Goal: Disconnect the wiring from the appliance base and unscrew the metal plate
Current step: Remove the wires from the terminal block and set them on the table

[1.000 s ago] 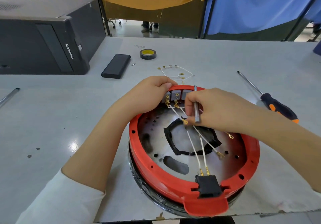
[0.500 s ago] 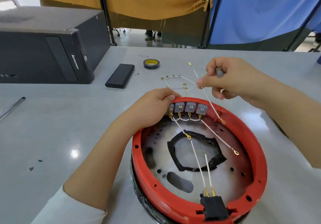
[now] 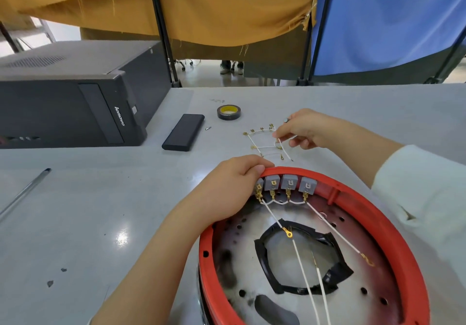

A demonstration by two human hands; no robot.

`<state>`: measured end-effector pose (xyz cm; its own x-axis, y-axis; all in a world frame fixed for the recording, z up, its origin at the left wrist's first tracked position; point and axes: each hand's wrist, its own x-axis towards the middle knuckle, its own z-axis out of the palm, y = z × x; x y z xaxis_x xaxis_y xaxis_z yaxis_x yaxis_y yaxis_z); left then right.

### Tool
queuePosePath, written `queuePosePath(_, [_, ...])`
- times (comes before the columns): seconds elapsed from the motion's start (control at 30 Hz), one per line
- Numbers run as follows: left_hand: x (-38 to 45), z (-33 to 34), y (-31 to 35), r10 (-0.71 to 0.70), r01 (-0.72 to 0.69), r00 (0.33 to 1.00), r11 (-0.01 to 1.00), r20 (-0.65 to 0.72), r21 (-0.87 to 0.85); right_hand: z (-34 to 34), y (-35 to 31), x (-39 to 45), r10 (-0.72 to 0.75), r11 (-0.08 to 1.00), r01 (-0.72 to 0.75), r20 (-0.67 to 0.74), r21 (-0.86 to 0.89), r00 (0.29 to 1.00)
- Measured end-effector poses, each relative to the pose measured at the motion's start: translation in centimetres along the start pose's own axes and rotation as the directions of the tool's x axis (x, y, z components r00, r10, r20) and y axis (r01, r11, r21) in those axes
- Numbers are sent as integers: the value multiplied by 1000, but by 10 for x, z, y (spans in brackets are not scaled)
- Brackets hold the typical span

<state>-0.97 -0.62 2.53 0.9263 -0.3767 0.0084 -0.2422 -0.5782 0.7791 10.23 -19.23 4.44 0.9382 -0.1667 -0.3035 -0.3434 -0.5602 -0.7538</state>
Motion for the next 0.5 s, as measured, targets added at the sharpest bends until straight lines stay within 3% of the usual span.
queuePosePath(0.27, [0,0,0,3,-3,1000,1000,-3,6,4,6,-8,-125,992,123,-55,-26,991])
queuePosePath(0.4, [-1,0,1,23,-23,1000,999,0,24,2,15,-40,-298,951,300,-36,76,954])
queuePosePath(0.5, [-2,0,4,26,-26,1000,999,-4,33,7,19,-71,-471,881,472,-31,24,881])
